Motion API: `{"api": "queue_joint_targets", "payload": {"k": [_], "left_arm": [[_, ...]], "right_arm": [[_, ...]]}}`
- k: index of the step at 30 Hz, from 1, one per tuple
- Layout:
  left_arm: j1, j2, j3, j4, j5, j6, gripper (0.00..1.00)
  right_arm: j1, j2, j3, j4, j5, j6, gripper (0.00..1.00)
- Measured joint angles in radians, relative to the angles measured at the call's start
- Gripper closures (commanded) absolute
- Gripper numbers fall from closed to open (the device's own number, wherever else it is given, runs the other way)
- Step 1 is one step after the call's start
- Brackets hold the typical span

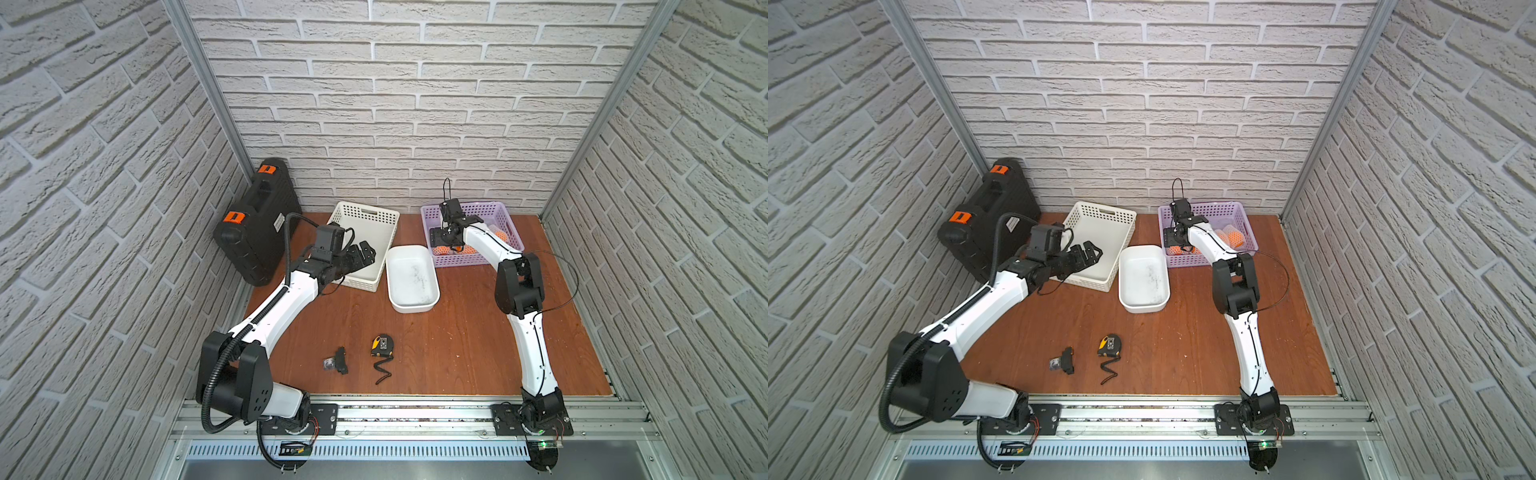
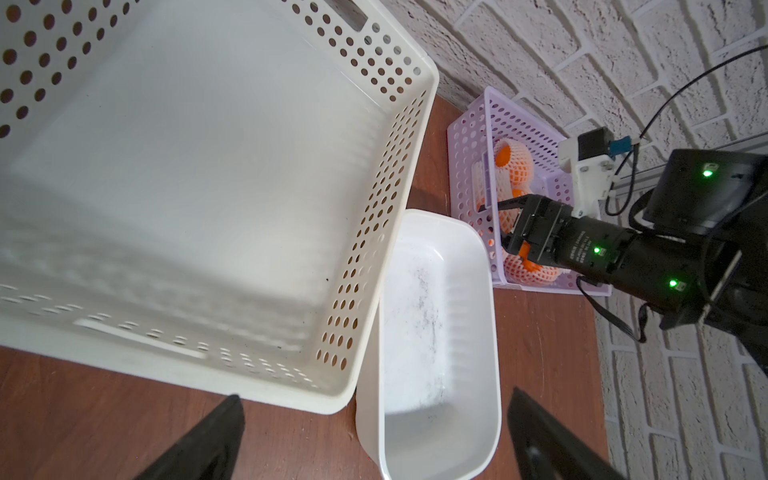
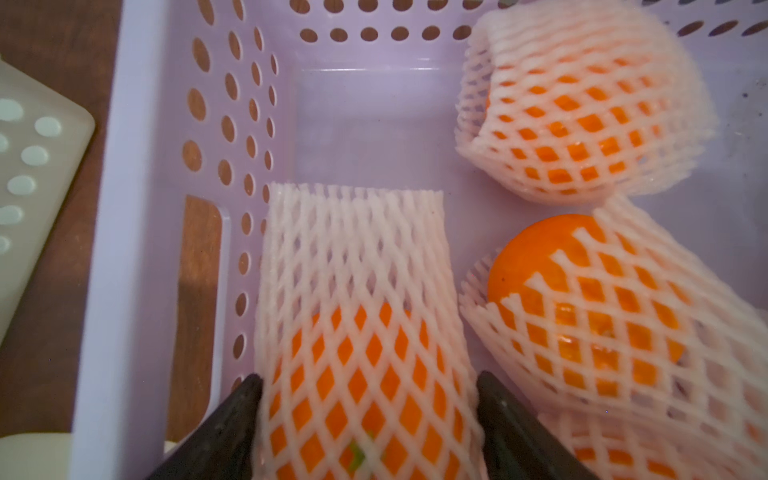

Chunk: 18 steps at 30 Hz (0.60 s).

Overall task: Remove foam nets from oranges
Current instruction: Pick up the orange from the basket.

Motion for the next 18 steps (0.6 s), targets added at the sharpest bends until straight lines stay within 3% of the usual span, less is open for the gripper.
{"api": "queue_joint_targets", "payload": {"k": [6, 8, 11, 18], "left_arm": [[-0.002, 0.002, 0.0, 0.0, 0.002, 0.0, 0.02], [-0.002, 0.002, 0.0, 0.0, 0.002, 0.0, 0.02], [-0.002, 0.002, 0.0, 0.0, 0.005, 0.0, 0.02], [-0.002, 0.002, 0.0, 0.0, 0.014, -0.005, 0.02]], "right_arm": [[0.002, 0.005, 0.012, 0.0, 0.003, -0.012, 0.36], [0.002, 0.004, 0.012, 0.0, 0.003, -0.012, 0.3], [0.002, -0.005, -0.006, 0.005, 0.001, -0.01, 0.1], [-0.003, -0.022, -0.036, 0.004, 0.007, 0.014, 0.07]]}}
